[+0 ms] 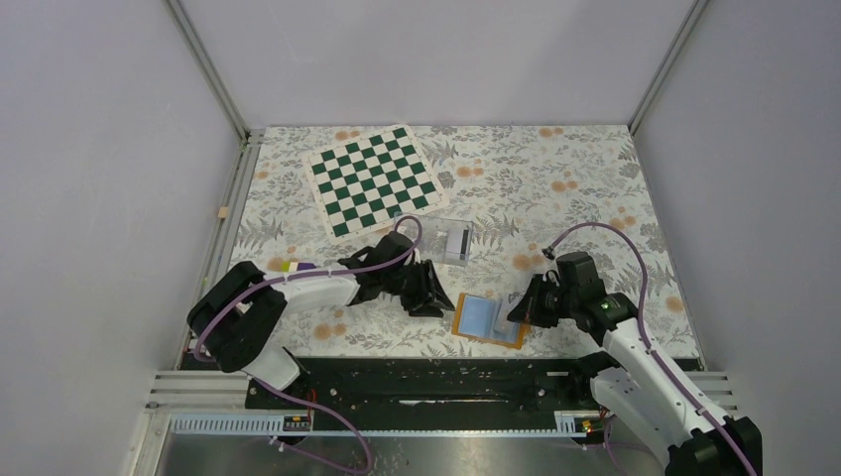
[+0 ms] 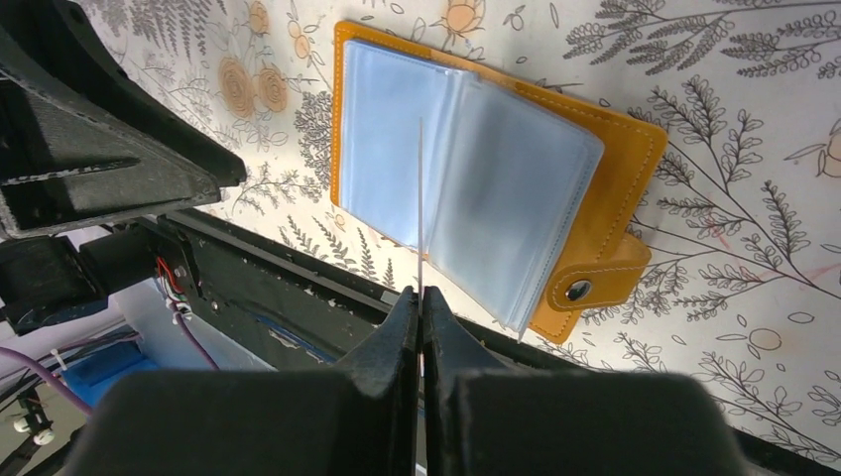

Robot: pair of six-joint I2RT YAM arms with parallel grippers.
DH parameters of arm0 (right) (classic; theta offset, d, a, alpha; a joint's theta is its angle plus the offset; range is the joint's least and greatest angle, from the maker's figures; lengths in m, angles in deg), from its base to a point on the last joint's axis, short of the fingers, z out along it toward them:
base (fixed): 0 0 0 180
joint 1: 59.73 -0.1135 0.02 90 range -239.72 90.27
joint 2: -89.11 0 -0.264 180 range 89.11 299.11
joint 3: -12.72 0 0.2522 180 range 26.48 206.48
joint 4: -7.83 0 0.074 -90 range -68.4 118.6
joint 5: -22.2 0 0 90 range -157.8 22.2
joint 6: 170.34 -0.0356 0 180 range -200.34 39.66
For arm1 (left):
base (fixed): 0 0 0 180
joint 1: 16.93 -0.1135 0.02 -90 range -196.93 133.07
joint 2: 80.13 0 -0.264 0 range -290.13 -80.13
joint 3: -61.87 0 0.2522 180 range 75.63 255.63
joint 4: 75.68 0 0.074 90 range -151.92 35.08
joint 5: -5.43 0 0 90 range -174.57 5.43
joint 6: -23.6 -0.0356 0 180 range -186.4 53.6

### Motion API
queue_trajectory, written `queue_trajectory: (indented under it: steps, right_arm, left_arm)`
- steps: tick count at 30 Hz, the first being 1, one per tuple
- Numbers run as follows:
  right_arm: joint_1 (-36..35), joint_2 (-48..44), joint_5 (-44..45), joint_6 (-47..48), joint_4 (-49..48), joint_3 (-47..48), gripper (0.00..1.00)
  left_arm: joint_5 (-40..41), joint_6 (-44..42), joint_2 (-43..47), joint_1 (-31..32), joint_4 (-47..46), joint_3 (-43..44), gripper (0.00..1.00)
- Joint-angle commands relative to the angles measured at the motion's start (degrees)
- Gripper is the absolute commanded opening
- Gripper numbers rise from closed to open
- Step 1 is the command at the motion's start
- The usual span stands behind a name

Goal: Put the credit cards into the card holder
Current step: Insert the credit card into the card holder.

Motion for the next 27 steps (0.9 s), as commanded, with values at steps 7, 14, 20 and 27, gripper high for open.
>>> queue_trajectory:
  steps: [7,14,20,27]
  right_arm:
    - [1.8,3.7,1.3,1.0,-0.8,-0.6,0.00]
    - [2.3,7.6,0.2,1.1,-3.9,-0.1,0.00]
    - [2.3,11.2,-2.7,-0.4,-11.1,-1.4,0.00]
    - [2.3,15.1,-4.4,-2.7,-16.6,-2.2,0.00]
  left_arm:
    - [1.3,0.4,-1.5,0.3,-4.1,-0.3,0.38]
    - [1.0,-0.3,-3.7,0.6,-4.1,0.1,0.35]
    - [0.2,-1.0,-6.8,1.2,-4.1,1.4,0.32]
    - [1.0,-1.4,-9.6,1.7,-3.6,2.3,0.25]
